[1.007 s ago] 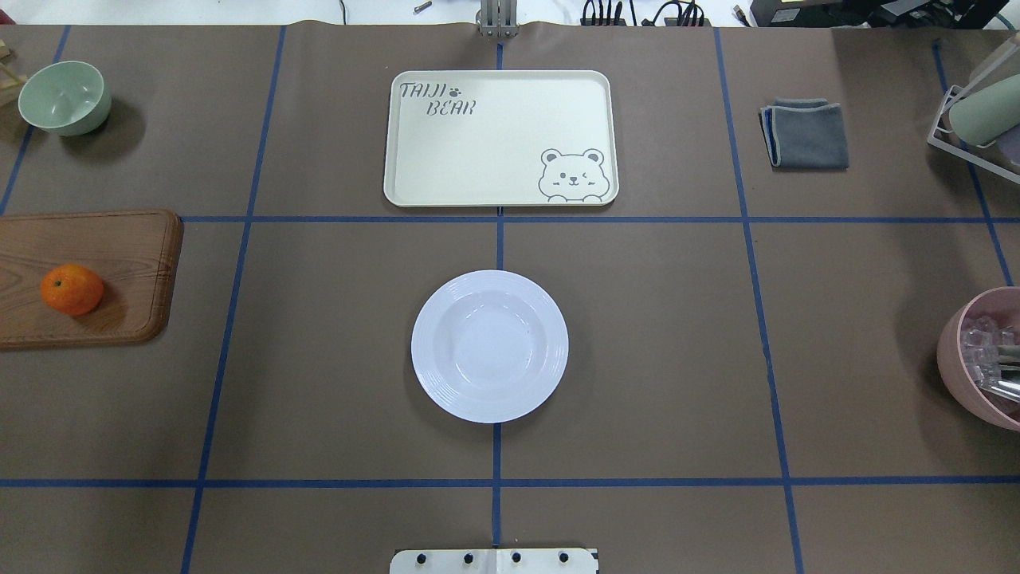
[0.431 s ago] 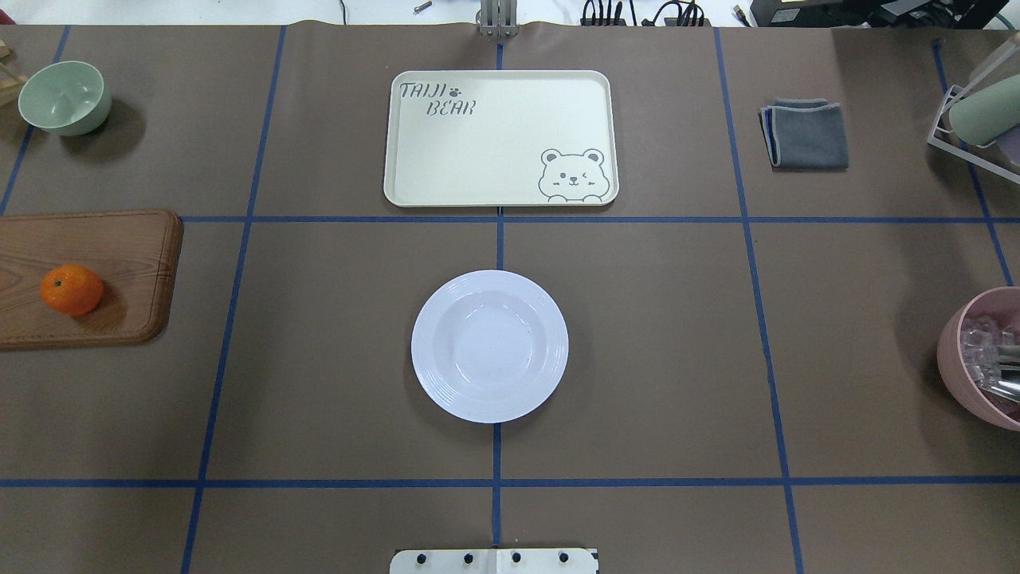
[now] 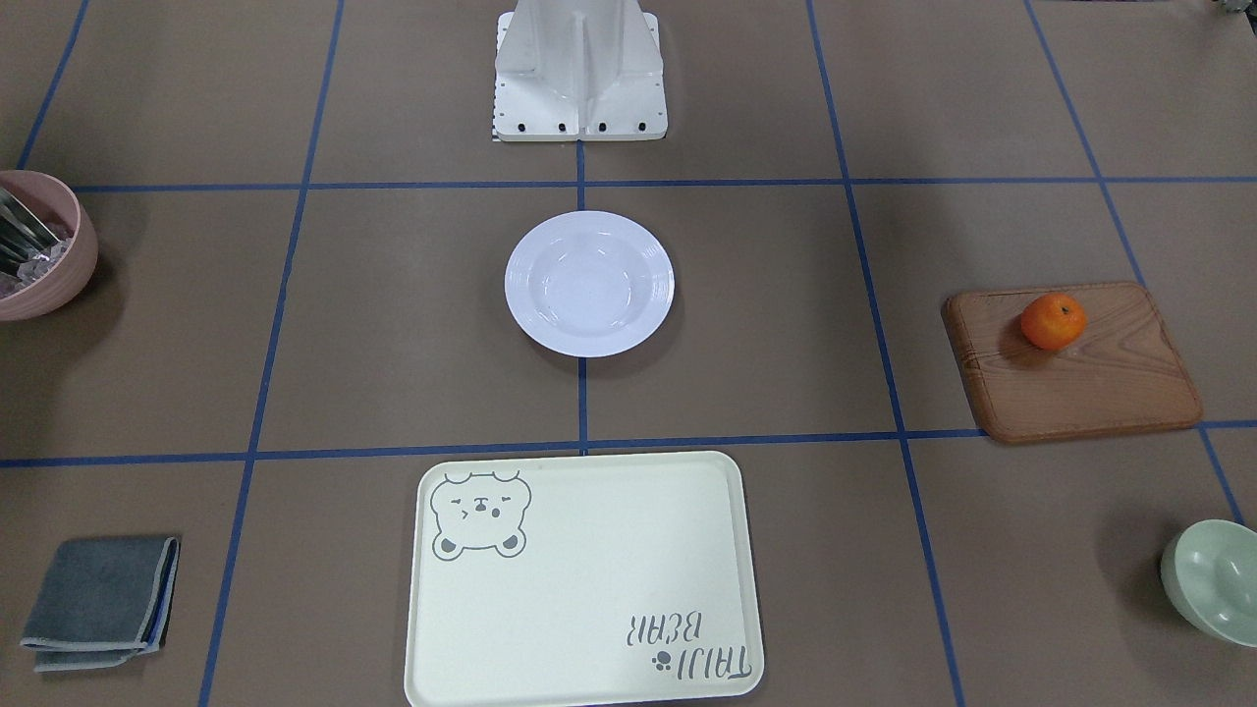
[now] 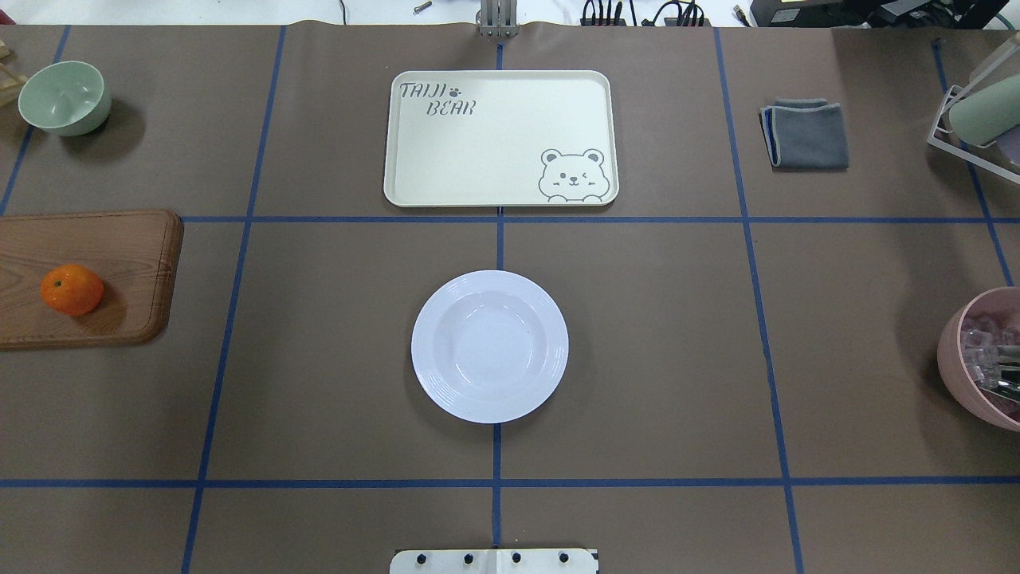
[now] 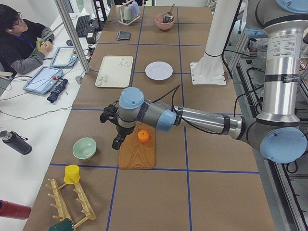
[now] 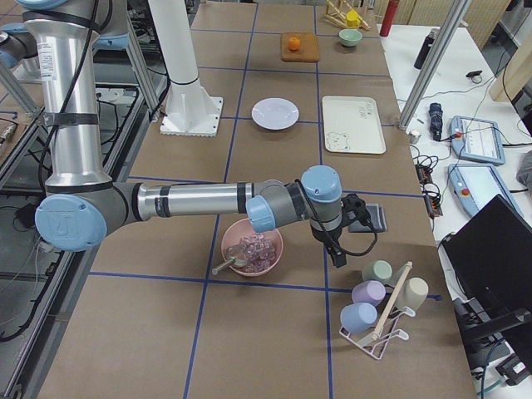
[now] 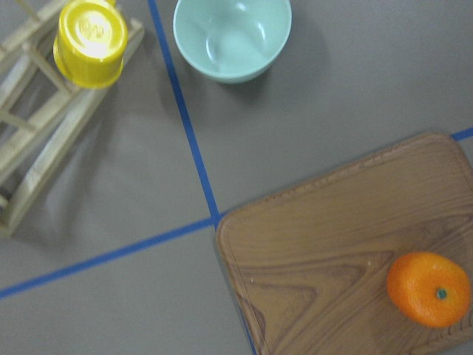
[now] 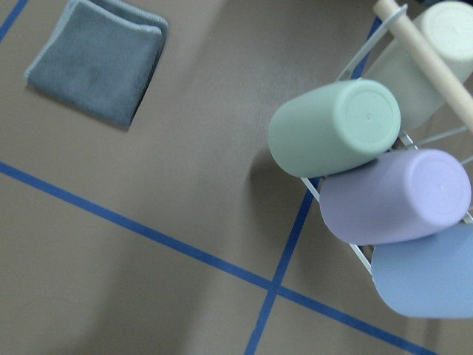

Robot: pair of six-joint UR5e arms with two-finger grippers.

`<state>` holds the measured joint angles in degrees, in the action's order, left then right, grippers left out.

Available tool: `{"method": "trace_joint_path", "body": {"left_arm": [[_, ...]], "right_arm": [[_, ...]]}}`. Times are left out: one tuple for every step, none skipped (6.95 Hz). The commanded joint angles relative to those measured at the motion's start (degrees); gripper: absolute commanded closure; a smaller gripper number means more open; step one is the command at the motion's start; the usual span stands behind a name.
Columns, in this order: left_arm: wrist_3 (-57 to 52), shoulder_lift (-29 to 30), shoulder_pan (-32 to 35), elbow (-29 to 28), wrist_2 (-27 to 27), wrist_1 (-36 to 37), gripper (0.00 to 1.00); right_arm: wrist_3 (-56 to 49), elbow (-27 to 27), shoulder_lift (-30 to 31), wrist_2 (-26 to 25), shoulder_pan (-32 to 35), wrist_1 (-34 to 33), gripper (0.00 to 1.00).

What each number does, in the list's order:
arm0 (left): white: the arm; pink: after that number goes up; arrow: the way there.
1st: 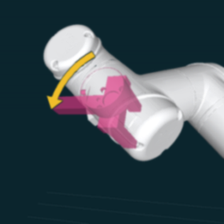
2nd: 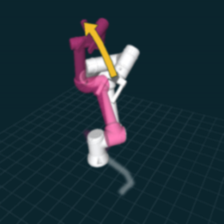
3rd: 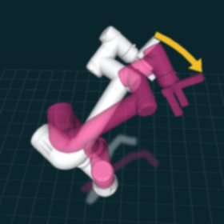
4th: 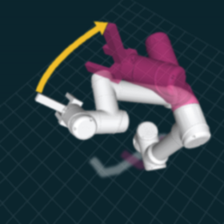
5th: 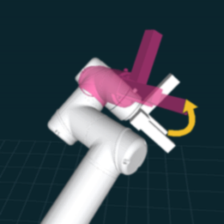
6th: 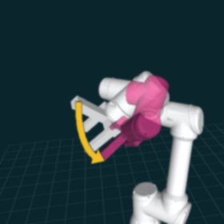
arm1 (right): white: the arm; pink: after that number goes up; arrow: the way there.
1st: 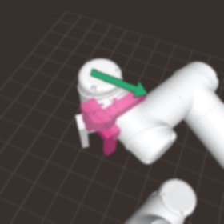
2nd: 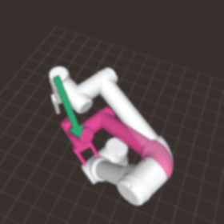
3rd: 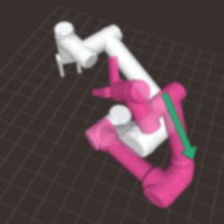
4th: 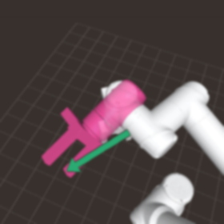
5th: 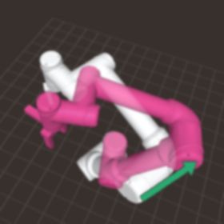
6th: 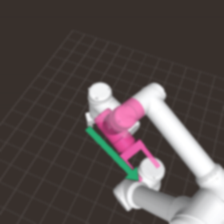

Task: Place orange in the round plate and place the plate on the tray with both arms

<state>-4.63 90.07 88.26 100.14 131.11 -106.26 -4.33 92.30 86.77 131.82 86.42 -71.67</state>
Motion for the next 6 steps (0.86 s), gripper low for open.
{"method": "trace_joint_path", "body": {"left_arm": [[0.15, 1.07, -0.11, -1.43, -0.85, -5.17, 0.01], [2.15, 1.25, -0.37, -1.35, -0.68, -5.27, 0.01], [7.22, 1.34, -3.94, -1.26, -0.42, -5.79, 0.01], [16.67, 1.34, -9.98, -1.35, -0.5, -7.02, 0.01], [28.33, 0.73, -14.83, -1.61, -1.03, -12.16, 0.01], [37.5, -0.67, -19.05, -2.66, -1.21, -19.0, 0.01]], "right_arm": [[6.16, 1.21, -3.35, 0.1, -3.87, 2.85, 0.0], [14.53, 4.44, -3.62, 0.71, -6.76, 3.03, 0.0], [24.62, 7.95, -3.71, 0.8, -10.71, 4.68, 0.0], [34.72, 9.03, -3.71, 0.28, -14.4, 8.61, 0.0], [44.83, 9.74, -3.71, -2.25, -17.66, 13.09, 0.0], [54.07, 12.27, -3.54, -6.36, -21.86, 13.66, 0.0]]}}
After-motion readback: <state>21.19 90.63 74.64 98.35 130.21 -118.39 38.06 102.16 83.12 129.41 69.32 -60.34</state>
